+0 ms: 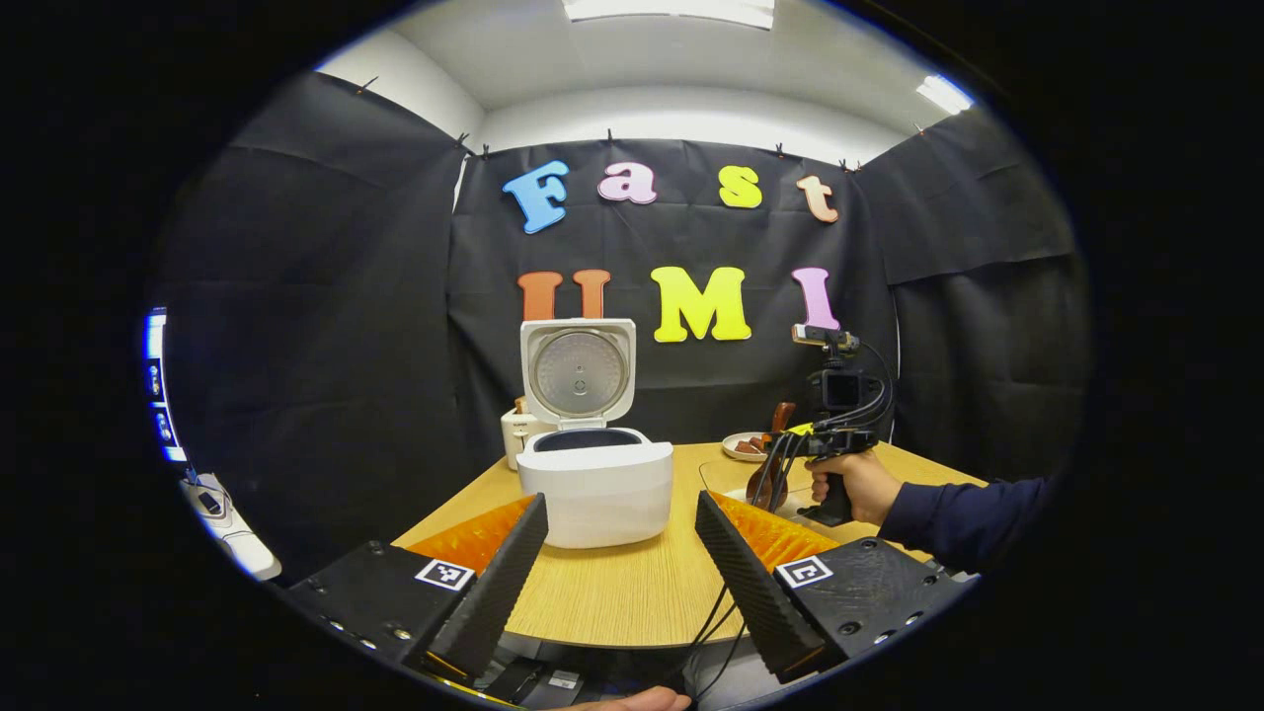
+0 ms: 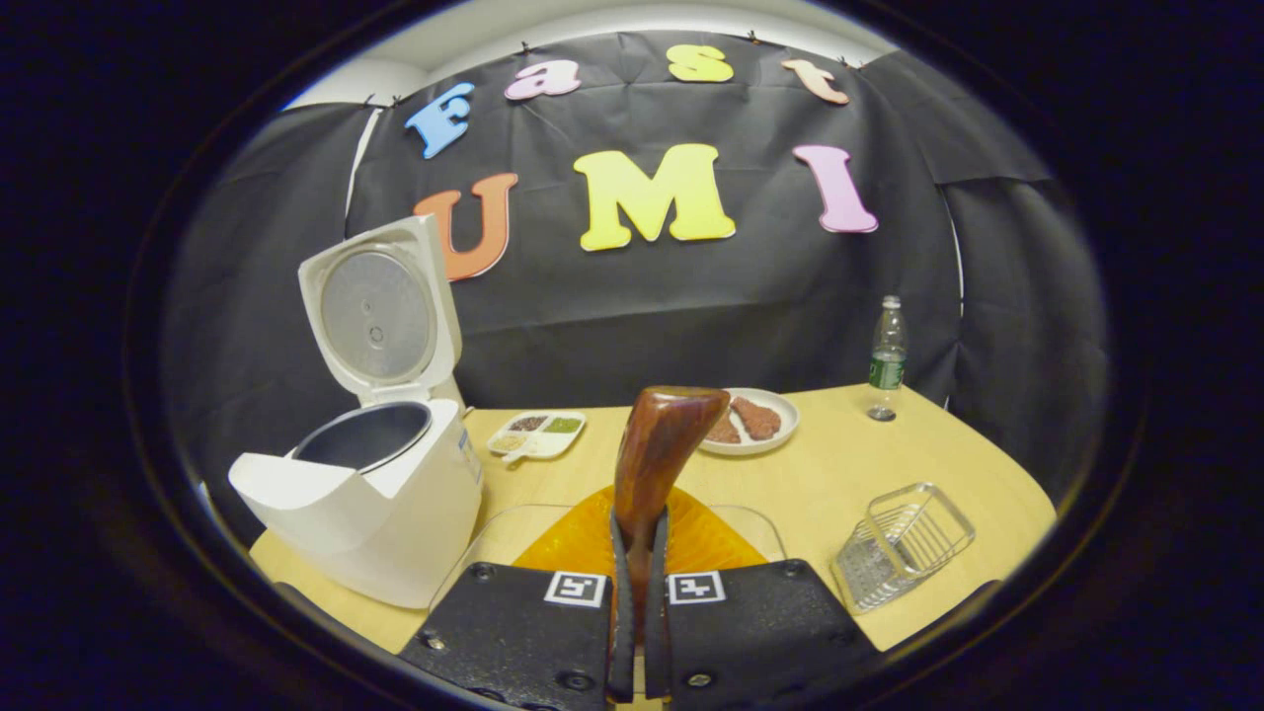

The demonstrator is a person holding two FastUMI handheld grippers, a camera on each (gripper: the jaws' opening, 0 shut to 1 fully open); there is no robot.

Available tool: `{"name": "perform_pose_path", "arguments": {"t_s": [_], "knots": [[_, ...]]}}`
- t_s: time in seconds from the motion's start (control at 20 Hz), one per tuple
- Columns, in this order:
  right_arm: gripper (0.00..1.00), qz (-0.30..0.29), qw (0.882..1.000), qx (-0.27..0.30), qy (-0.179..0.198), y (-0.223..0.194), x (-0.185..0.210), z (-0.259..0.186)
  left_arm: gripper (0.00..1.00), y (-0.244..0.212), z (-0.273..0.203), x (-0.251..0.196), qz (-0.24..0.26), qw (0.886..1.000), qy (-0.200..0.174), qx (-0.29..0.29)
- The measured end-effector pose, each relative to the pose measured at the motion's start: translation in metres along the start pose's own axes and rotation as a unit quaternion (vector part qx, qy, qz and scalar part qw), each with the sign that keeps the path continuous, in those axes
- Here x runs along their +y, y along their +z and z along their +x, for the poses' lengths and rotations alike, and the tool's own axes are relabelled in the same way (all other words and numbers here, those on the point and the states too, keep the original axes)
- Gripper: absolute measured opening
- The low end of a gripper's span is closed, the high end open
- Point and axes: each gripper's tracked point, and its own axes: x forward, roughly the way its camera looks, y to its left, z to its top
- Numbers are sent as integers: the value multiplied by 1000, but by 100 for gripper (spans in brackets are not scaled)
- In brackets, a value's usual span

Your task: Close the left gripper, press the button to open the rice cooker; take a wooden spoon from the chopstick holder with the right hand, scoop a spoonful of rice and pour it into the rice cooker, then put the wooden spoon back into the chopstick holder.

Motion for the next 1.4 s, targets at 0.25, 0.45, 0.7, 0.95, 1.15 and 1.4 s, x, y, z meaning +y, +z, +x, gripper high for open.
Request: {"name": "perform_pose_path", "arguments": {"t_s": [0.25,0.45,0.7,0.95,1.15,1.4], "knots": [[10,19,999,4,33,-10,30,-2,95,-4,4,6,-6,1000,10,3],[10,120,987,67,88,-21,41,2,95,-6,7,5,-5,1000,7,8],[10,246,954,123,124,-23,29,6,95,-6,7,2,-7,1000,2,8],[10,327,924,145,133,-24,12,9,96,-5,7,3,-6,1000,4,8],[10,384,901,143,138,-17,-7,9,95,-10,9,3,-2,1000,9,10],[10,429,885,109,141,9,-46,2,95,-12,13,-2,-9,1000,7,18]]}}
